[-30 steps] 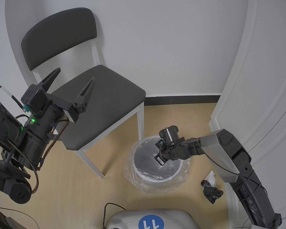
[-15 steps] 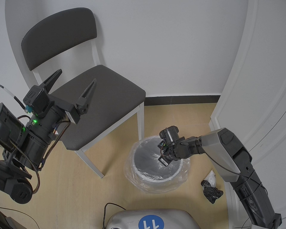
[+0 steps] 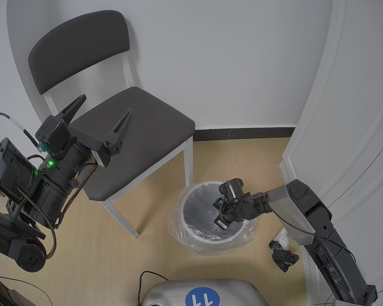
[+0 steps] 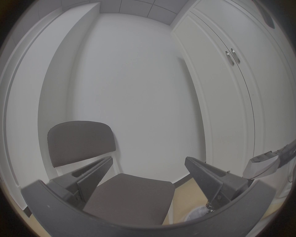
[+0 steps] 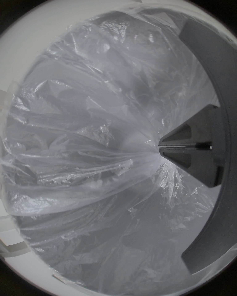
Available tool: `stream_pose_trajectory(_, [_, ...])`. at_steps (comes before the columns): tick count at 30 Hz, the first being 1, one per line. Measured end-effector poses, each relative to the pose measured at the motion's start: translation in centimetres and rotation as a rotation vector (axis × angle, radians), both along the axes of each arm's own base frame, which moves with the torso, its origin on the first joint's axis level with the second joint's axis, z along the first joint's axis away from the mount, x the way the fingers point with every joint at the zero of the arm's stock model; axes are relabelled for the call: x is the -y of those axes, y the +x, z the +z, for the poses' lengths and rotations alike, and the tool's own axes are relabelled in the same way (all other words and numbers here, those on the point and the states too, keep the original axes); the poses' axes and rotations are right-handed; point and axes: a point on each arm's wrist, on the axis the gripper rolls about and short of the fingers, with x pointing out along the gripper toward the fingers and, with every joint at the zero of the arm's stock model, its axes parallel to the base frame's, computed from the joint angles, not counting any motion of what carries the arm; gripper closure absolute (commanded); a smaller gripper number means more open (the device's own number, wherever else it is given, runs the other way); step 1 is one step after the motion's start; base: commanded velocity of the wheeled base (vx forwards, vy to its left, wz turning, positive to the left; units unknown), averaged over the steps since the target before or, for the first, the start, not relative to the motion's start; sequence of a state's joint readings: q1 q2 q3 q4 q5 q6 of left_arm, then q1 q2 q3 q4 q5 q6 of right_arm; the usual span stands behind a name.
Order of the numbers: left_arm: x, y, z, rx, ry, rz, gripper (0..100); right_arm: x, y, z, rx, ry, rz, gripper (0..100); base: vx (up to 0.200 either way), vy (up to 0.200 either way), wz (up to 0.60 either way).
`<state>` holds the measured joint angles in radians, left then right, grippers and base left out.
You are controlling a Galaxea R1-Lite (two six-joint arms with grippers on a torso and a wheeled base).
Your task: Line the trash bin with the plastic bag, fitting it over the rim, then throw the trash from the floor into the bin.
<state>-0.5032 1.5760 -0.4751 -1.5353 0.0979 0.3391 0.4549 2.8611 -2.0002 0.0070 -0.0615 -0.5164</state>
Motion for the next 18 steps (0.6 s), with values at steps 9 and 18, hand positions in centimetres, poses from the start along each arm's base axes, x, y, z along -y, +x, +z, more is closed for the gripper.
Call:
stream_pose_trajectory(9, [0.3, 0.3, -0.4, -0.013, 0.011, -0.003, 0, -0.7, 0.7, -0.3, 0.044, 0.196, 0.096, 100, 0.000, 0.000, 0.00])
stream_pose_trajectory(18, [0.4, 0.4, -0.6, -0.019, 0.013, -0.004, 0, -0.2, 0.4, -1.3, -0.018, 0.177, 0.089, 100, 0.000, 0.000, 0.00])
